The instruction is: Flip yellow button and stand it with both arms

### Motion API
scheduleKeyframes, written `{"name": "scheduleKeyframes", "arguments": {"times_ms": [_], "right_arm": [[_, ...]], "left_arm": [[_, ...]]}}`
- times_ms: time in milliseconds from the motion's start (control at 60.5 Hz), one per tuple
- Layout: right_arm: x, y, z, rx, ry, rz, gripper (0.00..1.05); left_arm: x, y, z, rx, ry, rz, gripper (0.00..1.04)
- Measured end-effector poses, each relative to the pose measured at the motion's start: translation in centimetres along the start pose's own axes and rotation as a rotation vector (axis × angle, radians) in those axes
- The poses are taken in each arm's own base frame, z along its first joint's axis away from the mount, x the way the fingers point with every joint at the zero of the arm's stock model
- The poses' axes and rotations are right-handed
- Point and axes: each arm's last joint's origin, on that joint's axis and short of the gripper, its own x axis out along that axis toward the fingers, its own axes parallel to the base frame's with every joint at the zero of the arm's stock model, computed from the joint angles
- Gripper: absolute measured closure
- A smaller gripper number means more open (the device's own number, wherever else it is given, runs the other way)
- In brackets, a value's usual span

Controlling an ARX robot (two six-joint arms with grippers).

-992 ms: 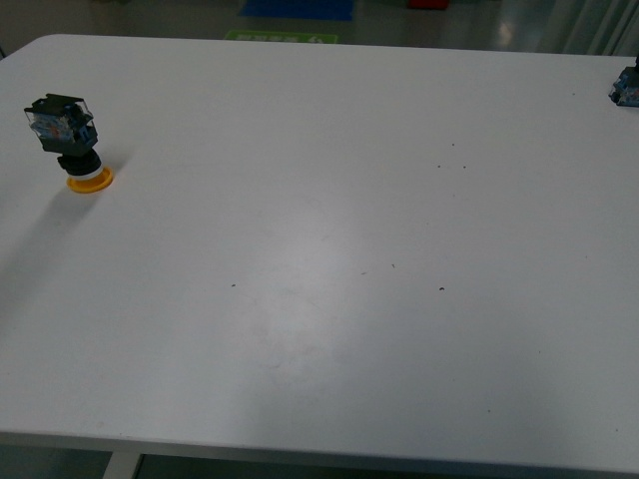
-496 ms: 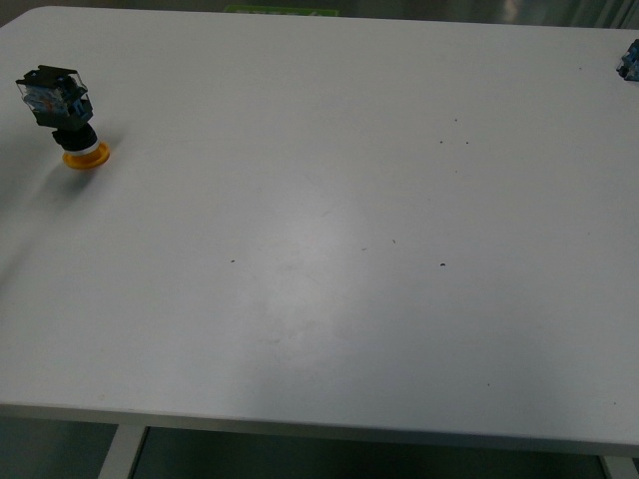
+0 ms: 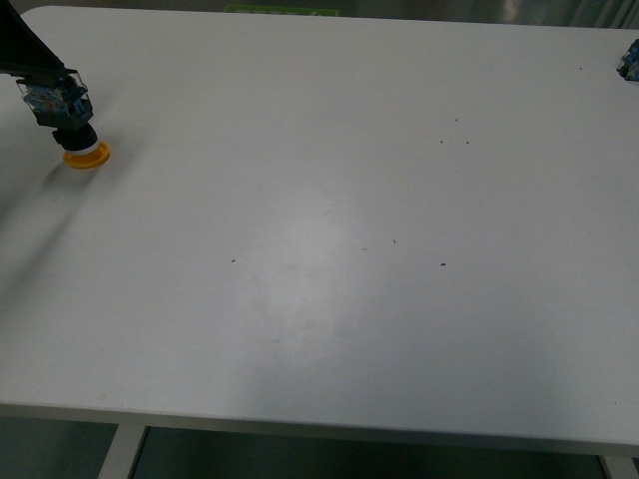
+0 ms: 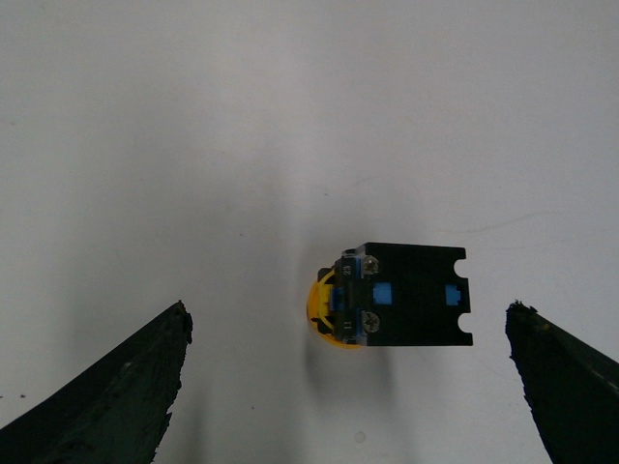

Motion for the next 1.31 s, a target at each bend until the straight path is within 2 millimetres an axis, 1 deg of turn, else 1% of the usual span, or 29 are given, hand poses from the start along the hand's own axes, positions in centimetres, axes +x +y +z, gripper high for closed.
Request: {"name": "scheduleKeyframes", "arguments": {"times_ms": [215, 364, 794, 1025, 1306], "right_arm": [[0.0, 0.0, 0.0, 0.000, 0.000, 0.000, 0.07], [0.0, 0.0, 0.0, 0.000, 0.000, 0.000, 0.07], [0.0, 0.0, 0.0, 0.000, 0.000, 0.000, 0.07], [0.0, 0.0, 0.0, 0.000, 0.000, 0.000, 0.07], [0.0, 0.0, 0.0, 0.000, 0.000, 0.000, 0.07]], "left_arm": [[1.1, -0.9, 0.5, 0.017, 0.023, 0.001, 0.07], [1.7, -1.1, 0.4, 0.018, 0.046, 0.005, 0.07], [2.5, -2.0, 1.3, 0.041, 0.063, 0.003, 0.07], [3.3, -2.4, 1.0, 0.048, 0.093, 0.009, 0.07], [3.6, -2.7, 1.1, 0.057, 0.101, 0.010, 0.07]]}}
